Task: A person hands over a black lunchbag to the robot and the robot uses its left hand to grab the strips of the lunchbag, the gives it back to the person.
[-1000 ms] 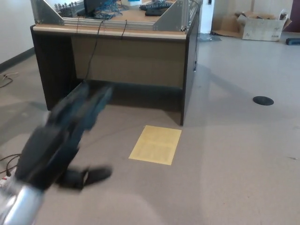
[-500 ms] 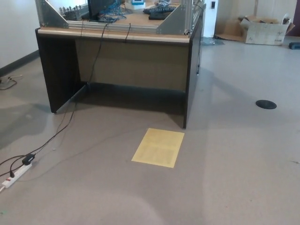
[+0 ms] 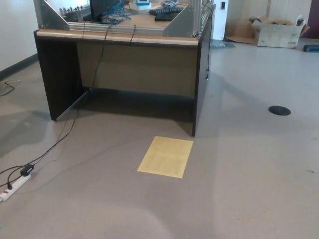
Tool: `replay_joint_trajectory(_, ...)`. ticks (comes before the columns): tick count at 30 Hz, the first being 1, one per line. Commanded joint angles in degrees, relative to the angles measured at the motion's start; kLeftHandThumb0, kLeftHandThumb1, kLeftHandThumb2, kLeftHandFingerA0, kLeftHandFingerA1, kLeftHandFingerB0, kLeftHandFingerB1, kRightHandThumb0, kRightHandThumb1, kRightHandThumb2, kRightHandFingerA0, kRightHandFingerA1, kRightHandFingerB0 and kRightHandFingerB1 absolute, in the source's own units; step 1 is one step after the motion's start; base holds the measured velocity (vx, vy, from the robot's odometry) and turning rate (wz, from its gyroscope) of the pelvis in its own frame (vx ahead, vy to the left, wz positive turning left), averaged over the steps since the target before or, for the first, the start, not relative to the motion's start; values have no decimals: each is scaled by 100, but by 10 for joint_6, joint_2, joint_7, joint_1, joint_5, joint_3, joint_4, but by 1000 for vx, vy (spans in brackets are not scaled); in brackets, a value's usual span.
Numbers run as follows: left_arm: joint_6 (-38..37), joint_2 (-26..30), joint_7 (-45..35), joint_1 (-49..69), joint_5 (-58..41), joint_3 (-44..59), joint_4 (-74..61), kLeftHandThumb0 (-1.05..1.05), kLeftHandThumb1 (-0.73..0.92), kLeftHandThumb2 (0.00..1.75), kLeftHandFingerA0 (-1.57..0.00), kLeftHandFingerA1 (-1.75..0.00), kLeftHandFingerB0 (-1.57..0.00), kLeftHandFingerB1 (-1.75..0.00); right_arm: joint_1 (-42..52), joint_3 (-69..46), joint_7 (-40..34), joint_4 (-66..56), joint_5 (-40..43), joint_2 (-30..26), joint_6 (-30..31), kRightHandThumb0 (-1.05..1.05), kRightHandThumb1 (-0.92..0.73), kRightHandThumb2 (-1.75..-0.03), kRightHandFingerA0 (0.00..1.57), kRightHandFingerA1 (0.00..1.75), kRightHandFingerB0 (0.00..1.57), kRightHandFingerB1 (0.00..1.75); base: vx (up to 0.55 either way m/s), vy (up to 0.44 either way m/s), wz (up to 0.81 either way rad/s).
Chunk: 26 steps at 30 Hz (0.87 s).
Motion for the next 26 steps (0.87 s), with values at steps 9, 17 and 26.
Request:
replay_joint_trajectory(9,-28,12,-18,-33,-35,-5,22,-73,68,61,-21,-29,-22,-28,-17,-6,-9,10,8,-11,-7,-68,-77,-64,47,40,42,37,0,0,0)
replay_joint_trajectory(17,-25,10,-28,-33,-46,-4,16,-70,65,61,-21,-29,-22,-28,-20,-10,-2,11,14,-12,-9,-68,-76,-63,47,42,42,38,0,0,0)
replay_joint_trajectory(26,-30,10,-31,-38,-52,-6,19,-72,65,61,-21,-29,-21,-28,-25,-11,0,12,16,-12,-5,-70,-76,-63,47,41,42,38,0,0,0)
